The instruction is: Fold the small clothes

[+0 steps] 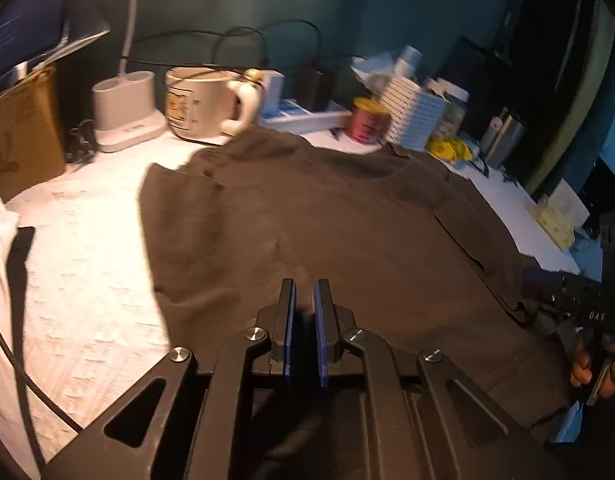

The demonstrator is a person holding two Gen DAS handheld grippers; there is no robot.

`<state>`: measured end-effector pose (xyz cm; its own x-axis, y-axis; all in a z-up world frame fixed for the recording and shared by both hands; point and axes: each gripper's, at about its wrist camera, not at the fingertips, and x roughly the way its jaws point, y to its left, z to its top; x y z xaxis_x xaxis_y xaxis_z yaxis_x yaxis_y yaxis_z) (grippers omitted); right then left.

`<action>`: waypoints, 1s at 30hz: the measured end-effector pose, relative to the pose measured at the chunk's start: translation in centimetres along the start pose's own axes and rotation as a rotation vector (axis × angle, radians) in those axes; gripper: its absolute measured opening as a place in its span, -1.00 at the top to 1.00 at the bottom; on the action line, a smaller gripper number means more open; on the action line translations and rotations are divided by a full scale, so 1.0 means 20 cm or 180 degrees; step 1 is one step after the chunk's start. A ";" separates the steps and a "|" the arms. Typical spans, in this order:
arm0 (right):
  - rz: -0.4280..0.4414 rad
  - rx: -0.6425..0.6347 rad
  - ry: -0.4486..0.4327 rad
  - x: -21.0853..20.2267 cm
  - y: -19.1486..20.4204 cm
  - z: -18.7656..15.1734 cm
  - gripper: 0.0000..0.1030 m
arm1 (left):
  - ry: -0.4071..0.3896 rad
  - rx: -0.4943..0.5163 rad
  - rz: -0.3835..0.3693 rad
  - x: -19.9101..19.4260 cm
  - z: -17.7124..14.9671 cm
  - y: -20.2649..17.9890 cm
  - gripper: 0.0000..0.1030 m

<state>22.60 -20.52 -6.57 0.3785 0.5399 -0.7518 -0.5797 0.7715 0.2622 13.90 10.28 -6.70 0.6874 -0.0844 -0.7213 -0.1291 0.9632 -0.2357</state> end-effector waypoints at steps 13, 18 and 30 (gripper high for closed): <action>0.0068 0.0157 -0.0123 -0.08 -0.17 -0.07 -0.37 | 0.0396 0.0070 -0.0131 0.10 -0.08 -0.14 0.83; 0.0080 0.0207 -0.0172 -0.10 -0.23 -0.07 -0.37 | 0.0473 0.0041 -0.0015 0.08 -0.08 -0.16 0.81; 0.0155 0.0232 -0.0238 -0.12 -0.28 -0.09 -0.37 | 0.0247 -0.0020 0.0554 -0.01 0.02 0.03 -0.17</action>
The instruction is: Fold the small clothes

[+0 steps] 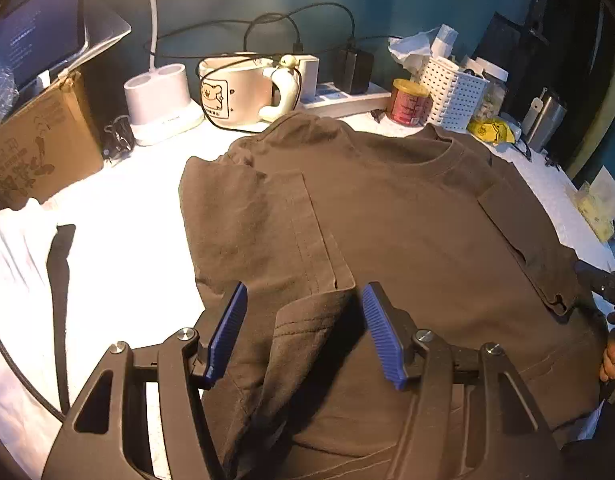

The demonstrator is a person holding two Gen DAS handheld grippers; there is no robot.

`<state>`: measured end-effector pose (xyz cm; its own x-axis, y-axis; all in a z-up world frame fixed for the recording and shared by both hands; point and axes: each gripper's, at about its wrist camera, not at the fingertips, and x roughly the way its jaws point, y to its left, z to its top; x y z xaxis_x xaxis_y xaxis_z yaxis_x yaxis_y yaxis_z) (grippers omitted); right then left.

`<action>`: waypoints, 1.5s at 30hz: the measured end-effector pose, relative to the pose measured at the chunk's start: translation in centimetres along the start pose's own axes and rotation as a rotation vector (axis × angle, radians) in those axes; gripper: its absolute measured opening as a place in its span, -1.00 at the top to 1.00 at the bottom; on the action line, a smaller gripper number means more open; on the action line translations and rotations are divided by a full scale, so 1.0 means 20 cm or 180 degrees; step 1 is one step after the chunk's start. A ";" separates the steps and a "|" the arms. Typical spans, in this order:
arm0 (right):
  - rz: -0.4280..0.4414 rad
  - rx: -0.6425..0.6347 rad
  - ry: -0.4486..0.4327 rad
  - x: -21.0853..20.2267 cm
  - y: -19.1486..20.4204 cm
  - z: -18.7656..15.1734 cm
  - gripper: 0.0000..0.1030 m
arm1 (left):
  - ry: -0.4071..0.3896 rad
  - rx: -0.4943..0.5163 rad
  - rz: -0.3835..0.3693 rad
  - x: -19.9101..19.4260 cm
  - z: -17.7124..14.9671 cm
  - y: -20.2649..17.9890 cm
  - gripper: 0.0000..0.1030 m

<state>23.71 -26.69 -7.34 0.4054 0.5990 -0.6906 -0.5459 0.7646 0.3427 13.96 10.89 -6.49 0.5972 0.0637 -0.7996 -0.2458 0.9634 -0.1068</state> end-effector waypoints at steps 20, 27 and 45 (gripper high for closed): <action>0.0013 -0.0061 0.0090 0.03 0.08 0.00 -0.37 | 0.0316 0.0608 -0.0750 -0.08 -0.21 -0.22 0.92; 0.0082 -0.0175 0.0065 0.00 0.14 -0.01 -0.37 | -0.0006 0.0450 -0.0319 -0.13 -0.14 -0.09 -0.04; 0.0087 -0.0382 0.0505 0.13 0.30 -0.13 -0.37 | 0.0236 0.0739 -0.0561 -0.04 -0.28 -0.16 -0.07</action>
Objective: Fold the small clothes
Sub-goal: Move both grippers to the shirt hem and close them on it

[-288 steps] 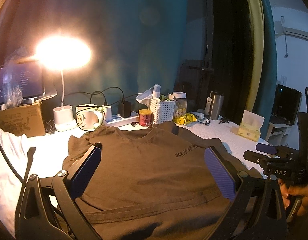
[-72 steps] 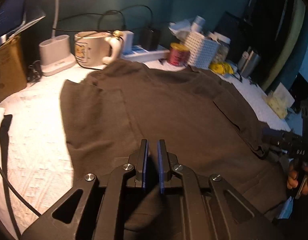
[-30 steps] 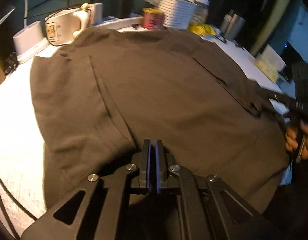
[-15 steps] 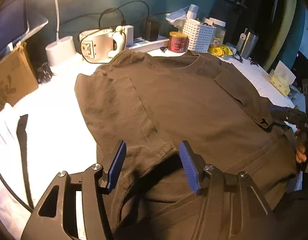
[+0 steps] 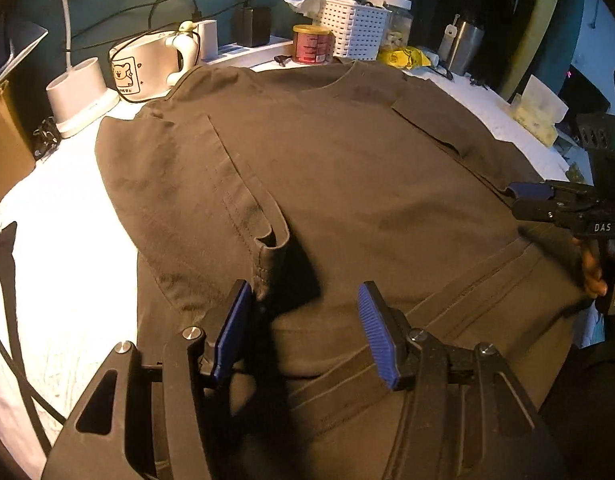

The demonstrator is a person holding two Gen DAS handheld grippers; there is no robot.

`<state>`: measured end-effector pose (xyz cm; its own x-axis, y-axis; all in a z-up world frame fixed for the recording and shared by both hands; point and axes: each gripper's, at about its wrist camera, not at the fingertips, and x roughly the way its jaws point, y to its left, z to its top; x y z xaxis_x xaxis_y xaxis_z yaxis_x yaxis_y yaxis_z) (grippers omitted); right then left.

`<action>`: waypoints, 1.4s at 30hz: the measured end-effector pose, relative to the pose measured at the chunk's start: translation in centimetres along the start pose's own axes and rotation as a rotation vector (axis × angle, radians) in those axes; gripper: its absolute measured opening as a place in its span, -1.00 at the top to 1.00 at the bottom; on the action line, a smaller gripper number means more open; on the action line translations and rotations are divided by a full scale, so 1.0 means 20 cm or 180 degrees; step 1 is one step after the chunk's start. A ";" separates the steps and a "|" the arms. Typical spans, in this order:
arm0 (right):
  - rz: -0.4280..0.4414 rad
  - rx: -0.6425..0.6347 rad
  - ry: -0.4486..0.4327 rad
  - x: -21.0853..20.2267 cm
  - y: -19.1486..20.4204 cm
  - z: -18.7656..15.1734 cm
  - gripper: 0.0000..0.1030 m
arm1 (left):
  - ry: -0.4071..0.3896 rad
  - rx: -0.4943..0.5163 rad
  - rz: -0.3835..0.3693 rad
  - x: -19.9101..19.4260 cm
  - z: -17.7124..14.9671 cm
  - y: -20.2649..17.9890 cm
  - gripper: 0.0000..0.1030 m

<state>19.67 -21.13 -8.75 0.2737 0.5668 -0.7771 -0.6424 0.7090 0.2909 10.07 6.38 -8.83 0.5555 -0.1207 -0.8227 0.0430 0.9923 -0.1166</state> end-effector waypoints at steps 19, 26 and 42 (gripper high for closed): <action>-0.0169 -0.0015 -0.0316 -0.29 0.03 -0.14 -0.37 | -0.0476 -0.0126 -0.0095 -0.22 -0.08 -0.17 -0.07; -0.0643 0.0088 -0.0494 -0.44 -0.08 -0.28 -0.37 | -0.0542 -0.0043 -0.0217 -0.23 -0.12 -0.31 -0.08; -0.0946 0.0415 -0.0642 -0.57 -0.28 -0.55 -0.34 | -0.0501 -0.0090 -0.0225 -0.22 -0.24 -0.42 -0.07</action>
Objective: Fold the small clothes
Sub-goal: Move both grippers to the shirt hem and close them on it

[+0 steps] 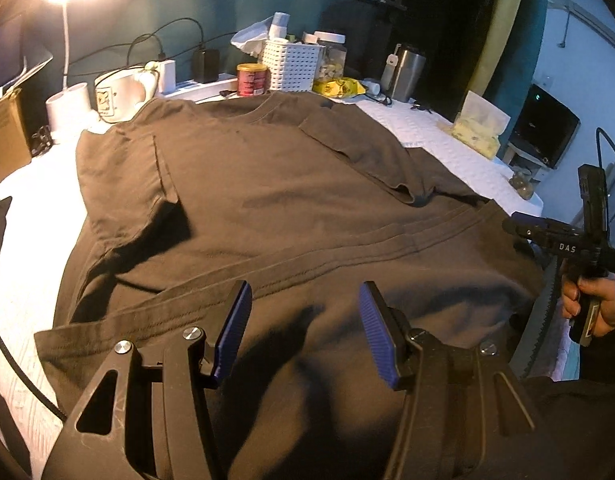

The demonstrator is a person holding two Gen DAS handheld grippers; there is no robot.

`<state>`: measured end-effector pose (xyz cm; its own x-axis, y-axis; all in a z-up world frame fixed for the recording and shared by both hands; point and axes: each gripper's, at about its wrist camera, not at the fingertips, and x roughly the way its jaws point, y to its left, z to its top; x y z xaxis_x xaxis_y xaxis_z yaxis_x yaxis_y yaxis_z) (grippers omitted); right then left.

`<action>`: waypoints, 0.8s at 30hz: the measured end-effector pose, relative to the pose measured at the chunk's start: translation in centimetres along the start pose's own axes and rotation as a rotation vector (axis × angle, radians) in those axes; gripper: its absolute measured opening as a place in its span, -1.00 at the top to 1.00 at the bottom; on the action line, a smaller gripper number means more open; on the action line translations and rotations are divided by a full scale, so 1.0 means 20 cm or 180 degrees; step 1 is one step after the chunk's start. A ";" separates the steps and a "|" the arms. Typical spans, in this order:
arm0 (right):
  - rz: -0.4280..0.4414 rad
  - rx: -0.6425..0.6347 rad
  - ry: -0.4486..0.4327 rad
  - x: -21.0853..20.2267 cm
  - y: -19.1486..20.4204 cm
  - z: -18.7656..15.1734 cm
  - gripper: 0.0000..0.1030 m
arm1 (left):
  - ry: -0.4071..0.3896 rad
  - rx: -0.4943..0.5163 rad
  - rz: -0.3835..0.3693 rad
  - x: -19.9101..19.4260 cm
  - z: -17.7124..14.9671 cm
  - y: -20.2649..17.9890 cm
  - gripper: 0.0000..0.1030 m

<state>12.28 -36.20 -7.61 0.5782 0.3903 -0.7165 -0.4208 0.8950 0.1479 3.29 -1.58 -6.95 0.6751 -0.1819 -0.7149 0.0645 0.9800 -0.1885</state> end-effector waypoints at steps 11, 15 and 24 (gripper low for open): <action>0.0033 -0.0155 0.0015 0.05 0.03 0.01 0.09 | -0.0089 -0.0144 0.0388 -0.15 -0.07 0.17 -0.08; -0.0029 -0.0137 0.0076 0.08 0.03 0.00 0.10 | -0.0134 -0.0308 0.0607 -0.21 -0.11 0.31 -0.08; -0.0192 -0.0244 0.0094 0.12 0.08 0.00 0.10 | -0.0069 -0.0619 0.0942 -0.23 -0.20 0.52 -0.08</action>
<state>13.07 -33.90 -9.04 0.5837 0.3286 -0.7425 -0.4389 0.8970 0.0520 -2.09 9.05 -8.43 0.6592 0.1115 -0.7436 -0.2760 0.9558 -0.1014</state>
